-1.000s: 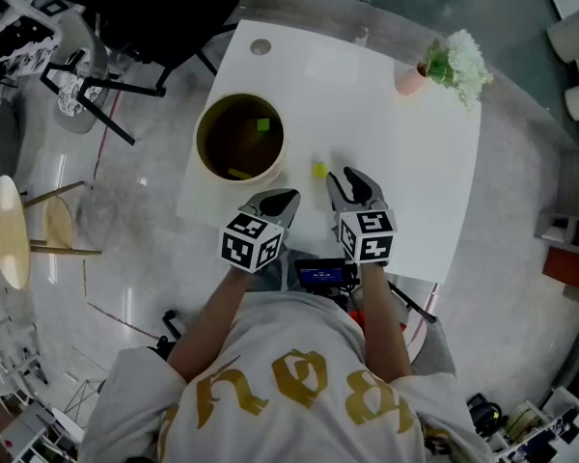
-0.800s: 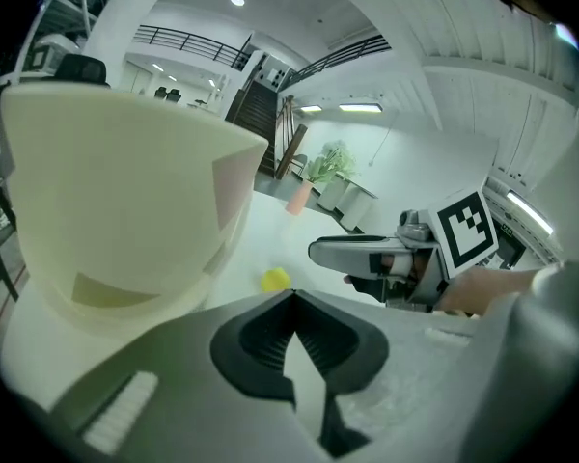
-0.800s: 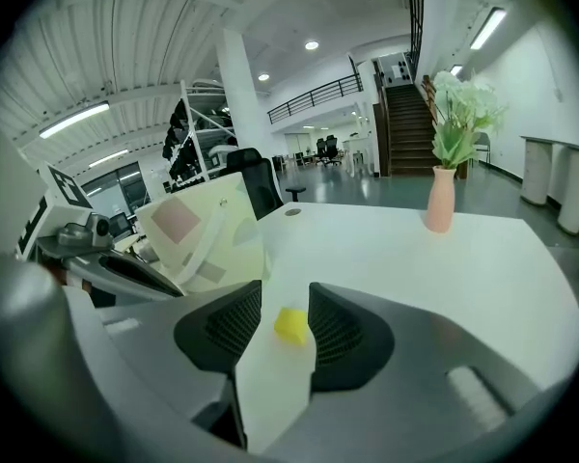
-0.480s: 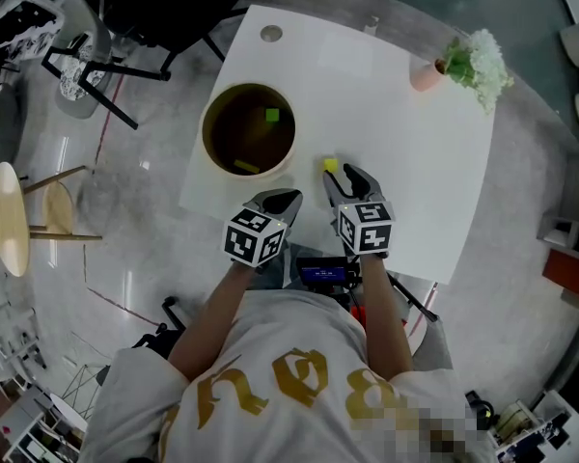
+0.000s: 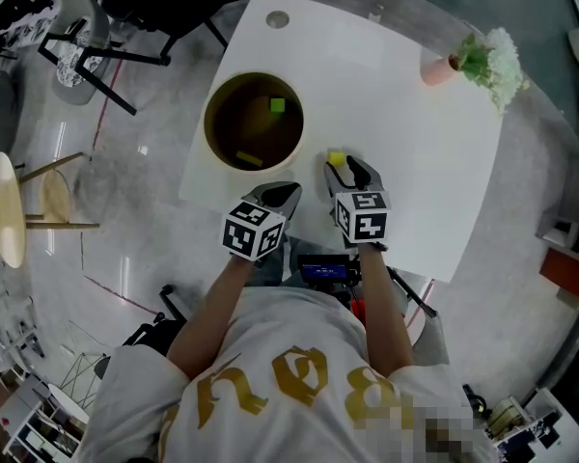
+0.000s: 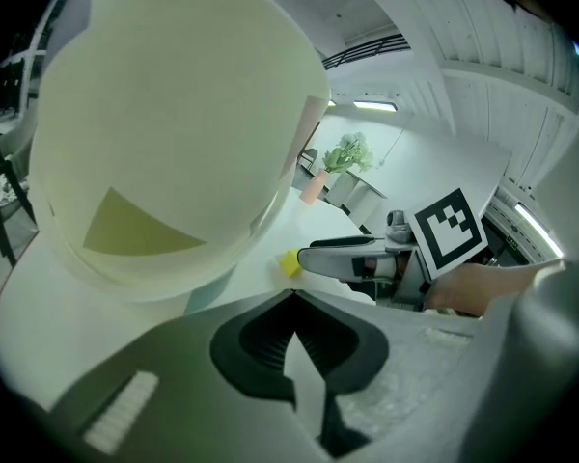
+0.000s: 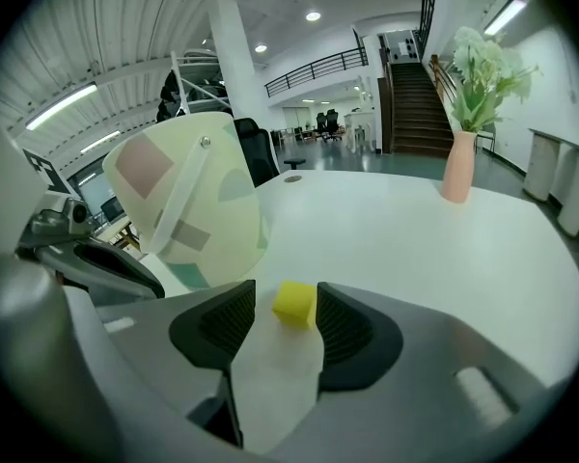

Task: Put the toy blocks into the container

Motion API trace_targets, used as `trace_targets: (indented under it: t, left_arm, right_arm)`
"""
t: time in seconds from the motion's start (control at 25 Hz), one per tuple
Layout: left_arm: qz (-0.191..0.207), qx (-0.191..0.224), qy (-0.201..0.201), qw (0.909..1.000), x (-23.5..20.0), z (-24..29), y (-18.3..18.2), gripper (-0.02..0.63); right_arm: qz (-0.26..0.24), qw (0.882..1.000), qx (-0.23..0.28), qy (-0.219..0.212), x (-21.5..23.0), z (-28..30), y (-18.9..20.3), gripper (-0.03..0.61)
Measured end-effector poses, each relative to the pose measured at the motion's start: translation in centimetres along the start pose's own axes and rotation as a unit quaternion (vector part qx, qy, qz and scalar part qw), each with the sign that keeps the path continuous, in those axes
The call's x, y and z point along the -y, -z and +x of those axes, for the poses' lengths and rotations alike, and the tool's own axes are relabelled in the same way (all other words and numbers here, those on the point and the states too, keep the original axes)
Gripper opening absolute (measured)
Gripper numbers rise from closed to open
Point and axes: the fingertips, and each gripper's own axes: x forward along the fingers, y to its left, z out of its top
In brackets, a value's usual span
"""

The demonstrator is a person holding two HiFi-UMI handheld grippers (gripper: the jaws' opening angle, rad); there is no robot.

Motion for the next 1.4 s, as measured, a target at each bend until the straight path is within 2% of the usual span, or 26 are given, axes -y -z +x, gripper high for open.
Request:
trace_targets:
  t: [0.52,0.56,0.64,1.4]
  left_arm:
    - [-0.013,0.0,-0.002,0.9999,-1.0,0.0,0.0,0.0]
    - [-0.013,0.0,-0.002,0.9999,-1.1,0.1,0.1,0.0]
    - [-0.014,0.001,-0.001,0.9999,-1.0,0.0,0.0,0.0]
    - [-0.01,0.014,0.003,0.9998,-0.7,-0.6,-1.0,0.0]
  right_arm:
    - [0.006,0.999,-0.028,0.017,0.3,1.7,1.0,0.232]
    - [0.006,0.999,-0.031,0.022,0.5,1.8,1.1,0.23]
    - [0.006,0.999,-0.034,0.028,0.6,1.7,1.2,0.183]
    - [0.005,1.0,-0.007,0.02,0.1,0.6,0.0,0.175]
